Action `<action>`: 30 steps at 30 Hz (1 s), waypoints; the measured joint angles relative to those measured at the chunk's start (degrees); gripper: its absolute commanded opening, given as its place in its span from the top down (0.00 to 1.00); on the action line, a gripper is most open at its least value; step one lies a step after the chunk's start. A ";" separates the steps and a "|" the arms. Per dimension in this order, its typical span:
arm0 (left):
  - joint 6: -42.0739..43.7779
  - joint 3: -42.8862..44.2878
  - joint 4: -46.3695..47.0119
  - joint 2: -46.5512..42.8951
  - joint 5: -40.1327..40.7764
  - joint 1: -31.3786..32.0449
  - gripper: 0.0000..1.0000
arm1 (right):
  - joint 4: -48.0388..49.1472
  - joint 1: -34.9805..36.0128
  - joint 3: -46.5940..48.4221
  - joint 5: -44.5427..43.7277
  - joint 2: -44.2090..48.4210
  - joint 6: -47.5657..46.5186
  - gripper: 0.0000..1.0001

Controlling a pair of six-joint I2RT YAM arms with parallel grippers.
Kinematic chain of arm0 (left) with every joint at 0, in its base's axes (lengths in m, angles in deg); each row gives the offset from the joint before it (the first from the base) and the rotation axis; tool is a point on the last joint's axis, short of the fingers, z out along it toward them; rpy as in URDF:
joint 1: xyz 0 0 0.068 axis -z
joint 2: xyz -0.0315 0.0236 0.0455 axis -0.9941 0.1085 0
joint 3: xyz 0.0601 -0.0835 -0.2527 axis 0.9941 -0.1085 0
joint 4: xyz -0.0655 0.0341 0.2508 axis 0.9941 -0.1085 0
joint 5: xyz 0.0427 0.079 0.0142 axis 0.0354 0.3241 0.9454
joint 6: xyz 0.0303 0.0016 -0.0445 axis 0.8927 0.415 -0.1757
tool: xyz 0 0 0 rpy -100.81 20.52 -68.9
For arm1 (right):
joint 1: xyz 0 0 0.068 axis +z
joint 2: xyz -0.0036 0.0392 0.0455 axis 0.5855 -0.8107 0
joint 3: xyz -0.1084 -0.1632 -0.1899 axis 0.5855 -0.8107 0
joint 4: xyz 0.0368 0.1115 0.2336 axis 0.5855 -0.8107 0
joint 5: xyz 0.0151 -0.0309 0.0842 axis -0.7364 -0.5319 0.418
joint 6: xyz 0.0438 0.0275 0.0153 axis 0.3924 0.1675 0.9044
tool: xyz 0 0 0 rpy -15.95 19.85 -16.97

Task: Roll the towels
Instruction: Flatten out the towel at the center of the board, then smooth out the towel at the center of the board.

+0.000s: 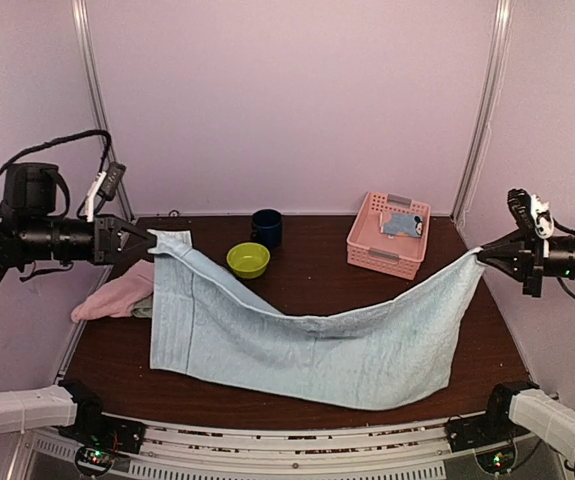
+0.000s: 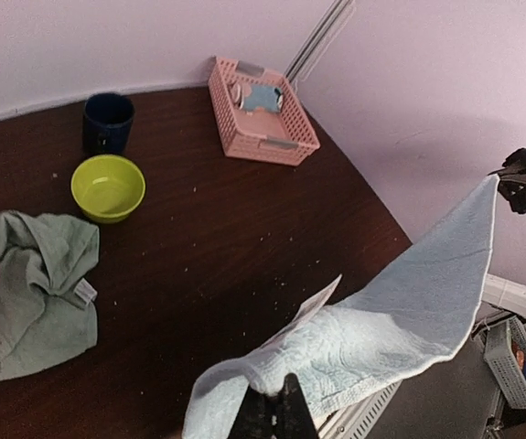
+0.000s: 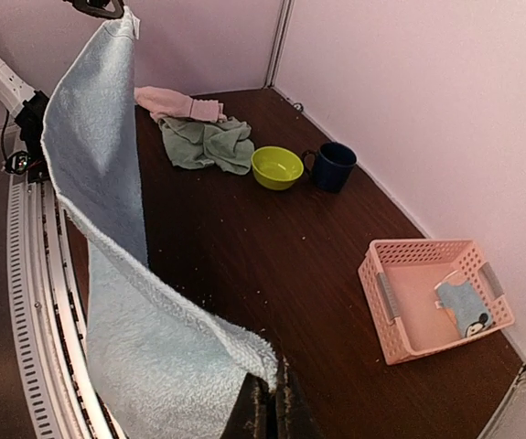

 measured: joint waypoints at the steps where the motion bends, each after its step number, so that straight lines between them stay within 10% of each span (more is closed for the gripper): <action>1: -0.46 -1.70 0.59 1.16 -0.15 0.00 1.00 | 0.74 -0.02 -1.86 -0.33 -0.20 0.79 1.00; 7: -2.27 -11.19 9.51 22.95 -0.33 0.00 1.00 | 11.50 -0.04 -13.03 -8.13 -9.84 9.57 0.96; 11: -1.51 -6.45 14.12 42.82 1.29 -0.11 0.67 | 20.50 -0.04 -14.97 -15.06 -23.61 14.43 0.57; 15: -0.90 -0.66 17.75 51.08 4.52 -0.37 0.61 | 23.47 -0.11 -9.33 -21.35 -38.91 19.08 0.39; 22: 0.07 -8.22 21.22 36.48 6.80 1.42 0.65 | 23.80 -0.11 -9.94 -26.21 -31.17 18.08 0.45; 30: 1.90 -21.44 21.75 32.39 4.15 10.23 1.00 | 13.29 3.91 -24.15 -27.10 -18.99 -2.58 0.60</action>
